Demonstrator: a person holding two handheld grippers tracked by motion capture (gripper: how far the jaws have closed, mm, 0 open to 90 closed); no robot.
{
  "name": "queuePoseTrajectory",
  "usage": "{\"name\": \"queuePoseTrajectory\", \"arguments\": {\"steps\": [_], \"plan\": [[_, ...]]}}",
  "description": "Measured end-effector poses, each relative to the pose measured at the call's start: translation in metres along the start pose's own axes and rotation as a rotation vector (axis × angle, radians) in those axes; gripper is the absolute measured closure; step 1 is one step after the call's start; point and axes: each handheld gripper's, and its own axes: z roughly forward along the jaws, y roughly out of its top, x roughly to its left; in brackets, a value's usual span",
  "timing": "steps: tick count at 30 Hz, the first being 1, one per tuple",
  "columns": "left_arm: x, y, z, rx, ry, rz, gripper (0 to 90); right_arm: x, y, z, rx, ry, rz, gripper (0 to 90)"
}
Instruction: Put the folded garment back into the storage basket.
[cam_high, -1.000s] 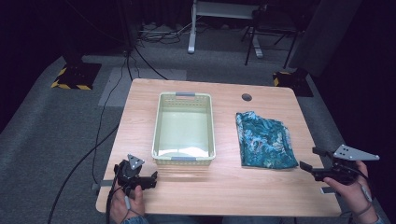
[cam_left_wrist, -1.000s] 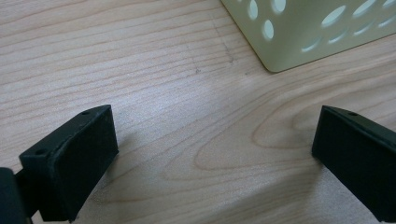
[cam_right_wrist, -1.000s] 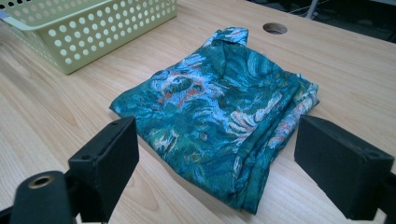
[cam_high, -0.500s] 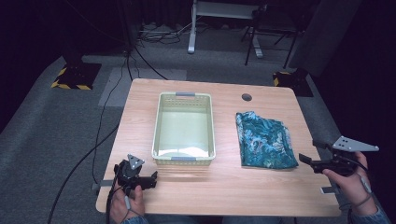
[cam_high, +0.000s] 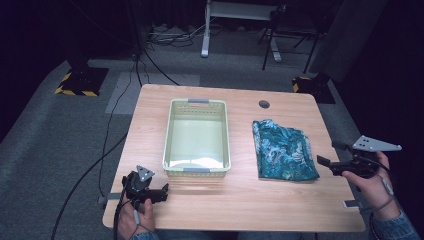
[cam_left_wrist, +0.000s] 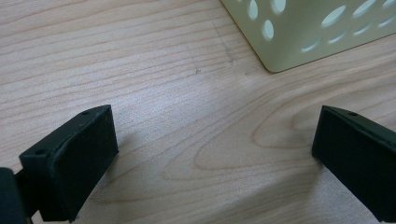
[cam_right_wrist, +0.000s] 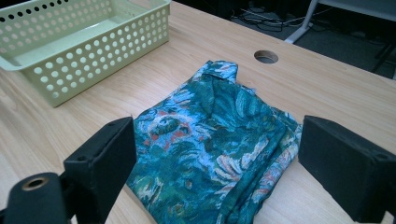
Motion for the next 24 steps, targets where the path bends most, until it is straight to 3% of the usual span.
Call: {"name": "queuePoseTrajectory", "arguments": {"steps": [13, 24], "plan": [[0.0, 0.0, 0.0, 0.0, 0.0, 0.001, 0.3, -0.012, 0.007, 0.018, -0.019, 0.004, 0.039, 11.0], [0.0, 0.0, 0.0, 0.0, 0.0, 0.002, 0.3, -0.019, 0.008, 0.034, -0.028, 0.004, 0.043, 10.1]]}}
